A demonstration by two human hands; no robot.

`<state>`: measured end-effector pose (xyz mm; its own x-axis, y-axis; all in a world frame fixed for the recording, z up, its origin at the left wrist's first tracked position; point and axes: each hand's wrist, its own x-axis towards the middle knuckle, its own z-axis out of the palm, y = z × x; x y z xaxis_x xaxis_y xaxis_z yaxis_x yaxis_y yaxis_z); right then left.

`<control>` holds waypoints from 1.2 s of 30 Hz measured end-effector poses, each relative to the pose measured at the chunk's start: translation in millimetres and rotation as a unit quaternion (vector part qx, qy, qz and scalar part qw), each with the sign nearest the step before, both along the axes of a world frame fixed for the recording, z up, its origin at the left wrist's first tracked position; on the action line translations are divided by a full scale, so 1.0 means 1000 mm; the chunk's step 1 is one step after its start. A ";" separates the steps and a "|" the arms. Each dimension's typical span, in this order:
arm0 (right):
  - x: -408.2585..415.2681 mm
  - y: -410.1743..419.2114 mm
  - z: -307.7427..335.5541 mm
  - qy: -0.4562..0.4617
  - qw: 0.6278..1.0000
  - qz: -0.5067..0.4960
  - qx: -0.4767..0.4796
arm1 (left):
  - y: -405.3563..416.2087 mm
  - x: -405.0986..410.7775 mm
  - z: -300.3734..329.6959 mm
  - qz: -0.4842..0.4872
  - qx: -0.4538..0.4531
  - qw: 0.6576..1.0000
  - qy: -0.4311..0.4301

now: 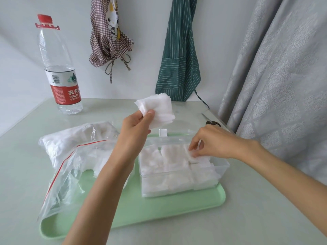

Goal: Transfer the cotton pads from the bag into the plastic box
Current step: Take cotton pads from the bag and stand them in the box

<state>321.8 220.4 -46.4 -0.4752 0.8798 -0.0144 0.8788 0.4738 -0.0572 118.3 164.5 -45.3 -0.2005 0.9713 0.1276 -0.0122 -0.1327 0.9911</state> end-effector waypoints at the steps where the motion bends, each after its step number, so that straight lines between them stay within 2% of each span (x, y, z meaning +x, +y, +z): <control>1: 0.000 0.000 -0.002 0.001 1.000 -0.004 -0.017 | 0.000 0.000 0.000 -0.004 -0.004 1.000 0.005; 6: -0.001 0.001 -0.010 -0.049 0.998 0.003 -0.033 | 0.008 -0.004 -0.011 -0.047 -0.035 0.997 0.046; 8: 0.000 0.000 -0.003 -0.026 0.999 -0.011 -0.034 | 0.010 -0.004 -0.014 -0.068 -0.034 0.995 0.057; 10: 0.002 -0.002 0.011 0.115 0.992 -0.042 -0.029 | 0.011 -0.004 -0.016 -0.079 -0.032 0.994 0.068; 12: 0.001 -0.010 0.023 0.317 0.947 -0.057 0.004 | 0.010 -0.002 -0.019 -0.091 -0.033 0.992 0.079; 13: -0.003 -0.015 0.026 0.384 0.921 -0.049 0.039 | 0.009 -0.001 -0.019 -0.093 -0.033 0.992 0.080; 15: -0.016 -0.028 0.028 0.440 0.893 -0.007 0.095 | 0.006 0.002 -0.017 -0.092 -0.033 0.993 0.068; 18: -0.032 -0.036 0.019 0.401 0.906 0.042 0.128 | 0.003 0.004 -0.011 -0.108 -0.027 0.992 0.056; 21: -0.037 -0.034 0.006 0.332 0.925 0.035 0.180 | 0.002 0.003 -0.009 -0.128 -0.023 0.990 0.049; 24: -0.041 -0.036 -0.002 0.329 0.911 0.028 0.245 | 0.004 0.004 -0.009 -0.114 -0.040 0.992 0.039; 27: -0.042 -0.038 -0.010 0.346 0.886 0.030 0.308 | 0.003 0.004 -0.007 -0.112 -0.069 0.991 -0.020; 32: -0.041 -0.037 -0.018 0.336 0.867 0.056 0.362 | -0.001 0.005 -0.003 -0.115 -0.081 0.990 -0.013; 36: -0.040 -0.037 -0.021 0.342 0.872 0.057 0.345 | -0.002 0.007 -0.005 -0.097 -0.063 0.992 0.054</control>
